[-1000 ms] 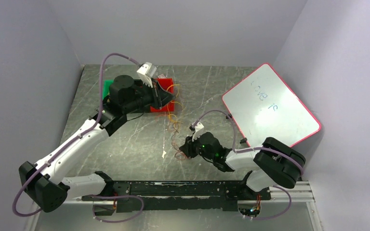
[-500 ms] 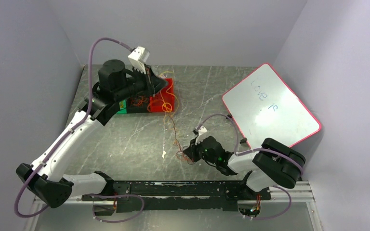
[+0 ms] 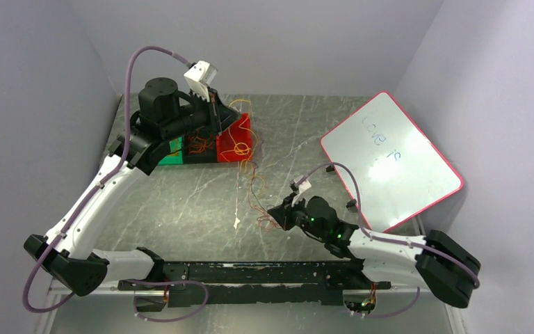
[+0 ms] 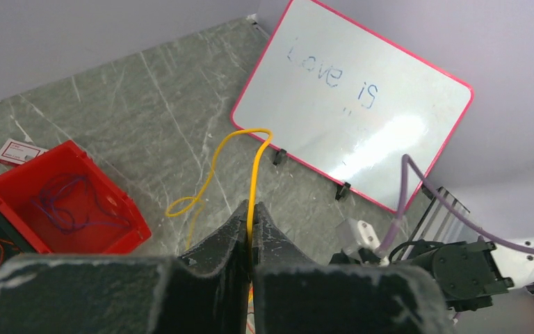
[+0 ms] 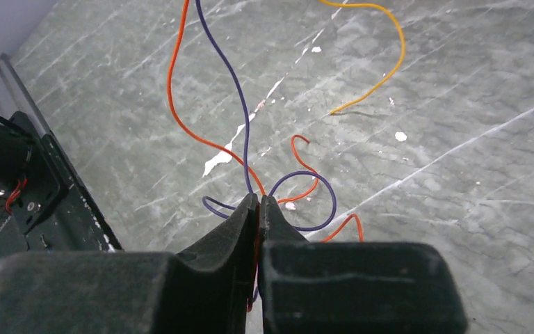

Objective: Untangle the cables

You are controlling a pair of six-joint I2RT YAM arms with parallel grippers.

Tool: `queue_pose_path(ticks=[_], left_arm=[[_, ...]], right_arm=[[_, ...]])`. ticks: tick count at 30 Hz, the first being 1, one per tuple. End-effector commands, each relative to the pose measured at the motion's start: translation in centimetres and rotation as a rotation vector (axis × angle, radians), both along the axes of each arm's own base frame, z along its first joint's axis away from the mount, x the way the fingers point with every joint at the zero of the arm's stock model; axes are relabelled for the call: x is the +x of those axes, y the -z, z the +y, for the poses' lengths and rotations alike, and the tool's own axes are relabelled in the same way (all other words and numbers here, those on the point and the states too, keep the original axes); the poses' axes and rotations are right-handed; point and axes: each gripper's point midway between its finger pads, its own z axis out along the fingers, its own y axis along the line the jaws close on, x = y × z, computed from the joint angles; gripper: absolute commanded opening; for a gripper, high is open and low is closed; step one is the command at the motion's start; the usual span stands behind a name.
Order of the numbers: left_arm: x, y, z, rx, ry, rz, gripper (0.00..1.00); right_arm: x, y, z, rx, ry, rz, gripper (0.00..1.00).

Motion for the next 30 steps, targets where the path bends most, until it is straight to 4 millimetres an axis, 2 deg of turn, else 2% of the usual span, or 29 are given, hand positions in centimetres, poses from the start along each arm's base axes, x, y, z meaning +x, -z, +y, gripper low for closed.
queue_pose_path(ticks=[1,11,16,20,24,30], left_arm=[[-0.5,-1.3,0.4,0.0,0.018,-0.033,0.07],[-1.0,0.0,-0.3,-0.021,0.06,-0.006,0.07],[-1.2,0.2,-0.4,-0.026,0.072,-0.001,0.07],[-1.2,0.4,-0.4,-0.028,0.072,0.003,0.07],[-1.3,0.3,-0.4,-0.03,0.071,0.005,0.07],[-1.5,-0.1,-0.4,-0.04,0.077,0.001,0.07]], right_arm=[[-0.1,-0.6,-1.4,-0.07,0.016,-0.024,0.1],[0.4,-9.8,-1.4,0.071,0.006,-0.243,0.43],[0.7,-14.6,0.2,0.161,-0.047,-0.396,0.56],[1.5,-16.8,2.1,0.172,-0.093,-0.529,0.57],[3.0,-17.9,4.0,0.141,-0.114,-0.667,0.56],[5.8,-17.7,5.3,0.134,-0.033,-0.744,0.54]])
